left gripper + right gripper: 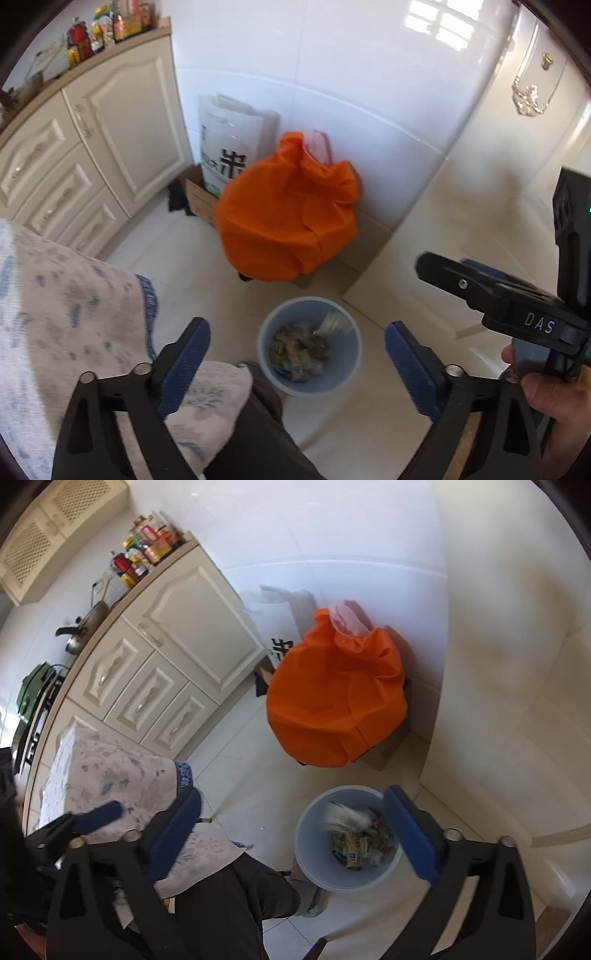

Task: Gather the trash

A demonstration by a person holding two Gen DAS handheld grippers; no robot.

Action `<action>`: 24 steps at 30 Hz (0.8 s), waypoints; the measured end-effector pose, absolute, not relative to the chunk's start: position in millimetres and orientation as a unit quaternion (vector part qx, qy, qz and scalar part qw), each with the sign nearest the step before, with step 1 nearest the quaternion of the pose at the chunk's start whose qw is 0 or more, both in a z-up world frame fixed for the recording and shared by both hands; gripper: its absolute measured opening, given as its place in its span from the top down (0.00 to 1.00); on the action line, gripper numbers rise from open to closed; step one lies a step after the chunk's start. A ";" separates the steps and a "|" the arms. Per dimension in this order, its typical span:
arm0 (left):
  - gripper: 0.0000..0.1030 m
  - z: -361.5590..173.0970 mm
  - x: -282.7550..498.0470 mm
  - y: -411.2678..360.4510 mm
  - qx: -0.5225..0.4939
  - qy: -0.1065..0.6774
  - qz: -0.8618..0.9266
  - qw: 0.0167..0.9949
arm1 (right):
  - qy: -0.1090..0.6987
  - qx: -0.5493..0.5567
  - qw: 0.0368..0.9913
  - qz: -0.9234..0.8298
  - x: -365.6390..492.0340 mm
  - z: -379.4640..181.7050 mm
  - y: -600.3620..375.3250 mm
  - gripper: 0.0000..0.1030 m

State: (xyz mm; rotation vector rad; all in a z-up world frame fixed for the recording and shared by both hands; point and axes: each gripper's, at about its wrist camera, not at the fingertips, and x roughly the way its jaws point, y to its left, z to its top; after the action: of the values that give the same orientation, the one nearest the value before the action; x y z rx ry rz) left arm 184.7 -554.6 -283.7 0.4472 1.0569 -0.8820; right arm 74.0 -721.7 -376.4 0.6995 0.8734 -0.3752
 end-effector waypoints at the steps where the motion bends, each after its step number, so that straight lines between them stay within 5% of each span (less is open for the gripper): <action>1: 0.03 -282.1 182.8 -549.7 0.204 0.478 -0.400 0.755 | 0.414 0.332 0.828 -0.181 73.2 -377.2 -722.1 0.00; 12: 0.01 -249.3 171.1 -494.1 0.175 0.436 -0.383 0.795 | 0.412 0.314 0.833 -0.193 79.4 -353.0 -705.7 0.00; 24: 0.01 -170.3 159.8 -365.8 0.098 0.363 -0.371 0.849 | 0.368 0.262 0.882 -0.137 112.4 -267.0 -634.8 0.00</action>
State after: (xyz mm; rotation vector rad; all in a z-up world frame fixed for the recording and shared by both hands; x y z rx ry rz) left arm 159.8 -365.8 -170.3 0.2064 0.7639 -0.7818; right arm 112.4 -634.8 -267.0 0.5464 0.7665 -0.2850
